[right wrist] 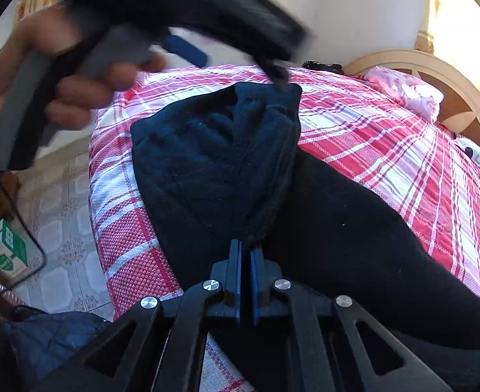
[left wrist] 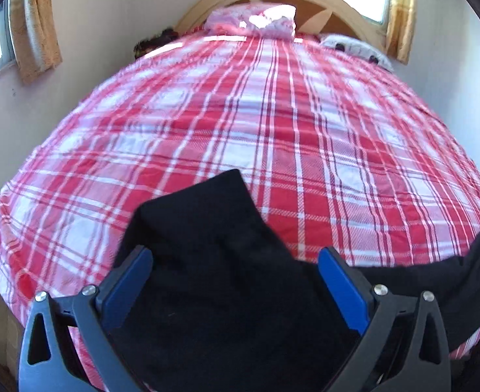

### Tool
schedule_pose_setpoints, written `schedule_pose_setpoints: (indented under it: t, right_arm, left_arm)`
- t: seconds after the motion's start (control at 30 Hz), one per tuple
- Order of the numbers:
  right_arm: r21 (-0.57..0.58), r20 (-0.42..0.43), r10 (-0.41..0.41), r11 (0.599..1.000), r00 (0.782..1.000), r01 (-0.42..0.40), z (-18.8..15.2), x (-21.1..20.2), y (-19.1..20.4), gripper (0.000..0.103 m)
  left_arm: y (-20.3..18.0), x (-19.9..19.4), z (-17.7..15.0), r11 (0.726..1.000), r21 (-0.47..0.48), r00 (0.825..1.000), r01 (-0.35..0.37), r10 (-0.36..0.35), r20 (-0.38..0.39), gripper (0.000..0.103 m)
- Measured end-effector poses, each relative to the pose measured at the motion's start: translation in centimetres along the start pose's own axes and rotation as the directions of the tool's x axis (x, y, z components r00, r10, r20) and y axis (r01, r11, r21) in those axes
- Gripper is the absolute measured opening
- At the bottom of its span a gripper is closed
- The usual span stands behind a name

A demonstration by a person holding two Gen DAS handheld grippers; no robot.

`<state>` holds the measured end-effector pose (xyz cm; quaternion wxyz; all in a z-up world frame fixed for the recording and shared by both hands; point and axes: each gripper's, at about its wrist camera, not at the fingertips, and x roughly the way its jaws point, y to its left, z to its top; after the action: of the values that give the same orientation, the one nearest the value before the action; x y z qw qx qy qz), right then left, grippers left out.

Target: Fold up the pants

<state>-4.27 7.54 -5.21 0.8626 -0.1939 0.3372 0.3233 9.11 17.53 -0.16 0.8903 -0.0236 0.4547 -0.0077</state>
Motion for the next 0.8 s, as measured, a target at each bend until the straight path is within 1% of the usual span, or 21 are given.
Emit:
schedule_pose_setpoints:
  t: [0.07, 0.1, 0.13, 0.17, 0.2, 0.27, 0.3, 0.33, 0.37, 0.4, 0.43, 0.47, 0.5, 0.53, 0.57, 0.6, 0.63, 0.67, 0.7, 0.73, 0.8]
  right_arm:
    - [-0.035, 0.006, -0.042, 0.998, 0.999, 0.043, -0.1, 0.1, 0.8, 0.005]
    - [-0.073, 0.013, -0.080, 0.994, 0.997, 0.081, -0.2, 0.2, 1.4, 0.005]
    - [-0.102, 0.019, -0.110, 0.988, 0.994, 0.112, -0.3, 0.2, 2.1, 0.005]
    - [-0.124, 0.025, -0.135, 0.983, 0.991, 0.137, -0.5, 0.2, 2.7, 0.005]
    - [-0.145, 0.035, -0.164, 0.975, 0.986, 0.168, -0.6, 0.3, 3.2, 0.005]
    - [-0.157, 0.046, -0.187, 0.969, 0.981, 0.192, -0.9, 0.3, 3.5, 0.005]
    - [-0.160, 0.053, -0.191, 0.967, 0.980, 0.197, -1.0, 0.3, 3.5, 0.005]
    - [-0.160, 0.058, -0.190, 0.967, 0.980, 0.197, -1.1, 0.3, 3.5, 0.005]
    - [-0.156, 0.062, -0.188, 0.968, 0.980, 0.195, -1.2, 0.2, 3.3, 0.005]
    - [-0.151, 0.065, -0.184, 0.970, 0.981, 0.192, -1.2, 0.2, 3.2, 0.005]
    - [-0.143, 0.070, -0.180, 0.972, 0.981, 0.189, -1.3, 0.2, 3.0, 0.005]
    - [-0.137, 0.074, -0.178, 0.973, 0.981, 0.187, -1.3, 0.2, 2.8, 0.005]
    - [-0.127, 0.079, -0.178, 0.974, 0.981, 0.187, -1.4, 0.2, 2.6, 0.005]
    - [-0.116, 0.083, -0.182, 0.975, 0.980, 0.191, -1.4, 0.2, 2.5, 0.005]
    - [-0.106, 0.090, -0.190, 0.974, 0.978, 0.199, -1.3, 0.1, 2.3, 0.005]
    - [-0.092, 0.101, -0.203, 0.973, 0.974, 0.212, -1.3, -0.1, 2.2, 0.005]
    - [-0.070, 0.125, -0.229, 0.969, 0.965, 0.239, -1.1, -0.5, 1.9, 0.005]
    - [-0.056, 0.146, -0.248, 0.965, 0.958, 0.258, -1.1, -1.1, 1.9, 0.005]
    - [-0.045, 0.167, -0.264, 0.960, 0.950, 0.275, -1.0, -1.6, 1.8, 0.005]
    - [-0.039, 0.188, -0.277, 0.957, 0.942, 0.289, -0.9, -2.0, 1.8, 0.005]
    - [-0.045, 0.206, -0.274, 0.956, 0.939, 0.289, -0.6, -2.5, 2.0, 0.005]
  left_arm:
    - [-1.4, 2.0, 0.9, 1.000, -0.016, 0.998, -0.027, 0.026, -0.053, 0.103]
    - [-1.9, 2.7, 1.1, 0.998, -0.011, 0.996, -0.059, 0.058, -0.070, 0.103]
    - [-2.6, 3.6, 1.3, 0.993, 0.002, 0.990, -0.118, 0.118, -0.083, 0.103]
    - [-3.1, 4.1, 1.3, 0.987, 0.014, 0.983, -0.160, 0.161, -0.084, 0.103]
    - [-3.5, 5.1, 1.3, 0.973, 0.033, 0.969, -0.229, 0.231, -0.093, 0.103]
    - [-3.4, 6.1, 1.2, 0.958, 0.044, 0.951, -0.284, 0.287, -0.113, 0.099]
    - [-3.2, 6.6, 1.0, 0.954, 0.050, 0.946, -0.295, 0.299, -0.126, 0.091]
    - [-2.9, 6.7, 0.9, 0.953, 0.056, 0.944, -0.299, 0.304, -0.130, 0.080]
    - [-2.6, 6.6, 0.8, 0.953, 0.059, 0.946, -0.296, 0.301, -0.120, 0.075]
    - [-2.3, 6.2, 0.7, 0.958, 0.064, 0.954, -0.281, 0.286, -0.094, 0.066]
    - [-1.9, 5.8, 0.6, 0.966, 0.062, 0.965, -0.250, 0.254, -0.070, 0.052]
    - [-1.2, 5.1, 0.6, 0.983, 0.047, 0.983, -0.177, 0.179, -0.046, 0.042]
    - [-0.5, 4.8, 0.7, 0.994, 0.019, 0.994, -0.105, 0.106, -0.033, 0.023]
    - [0.9, 4.2, 0.7, 0.999, -0.041, 1.000, -0.023, 0.023, -0.012, 0.020]
    - [2.0, 3.6, 0.6, 0.995, -0.091, 0.999, 0.032, -0.031, 0.008, 0.019]
    - [3.5, 2.8, 0.2, 0.982, -0.151, 0.993, 0.110, -0.104, 0.048, 0.017]
    - [4.5, 1.8, -0.3, 0.965, -0.196, 0.983, 0.173, -0.158, 0.091, 0.016]
    - [5.9, 0.5, -1.0, 0.943, -0.233, 0.968, 0.236, -0.205, 0.147, 0.015]
    - [6.4, -0.5, -1.6, 0.934, -0.246, 0.959, 0.260, -0.219, 0.181, 0.015]
    - [7.1, -1.8, -2.4, 0.931, -0.255, 0.955, 0.262, -0.212, 0.210, 0.015]
    - [7.9, -3.6, -3.8, 0.934, -0.262, 0.956, 0.241, -0.182, 0.232, 0.015]
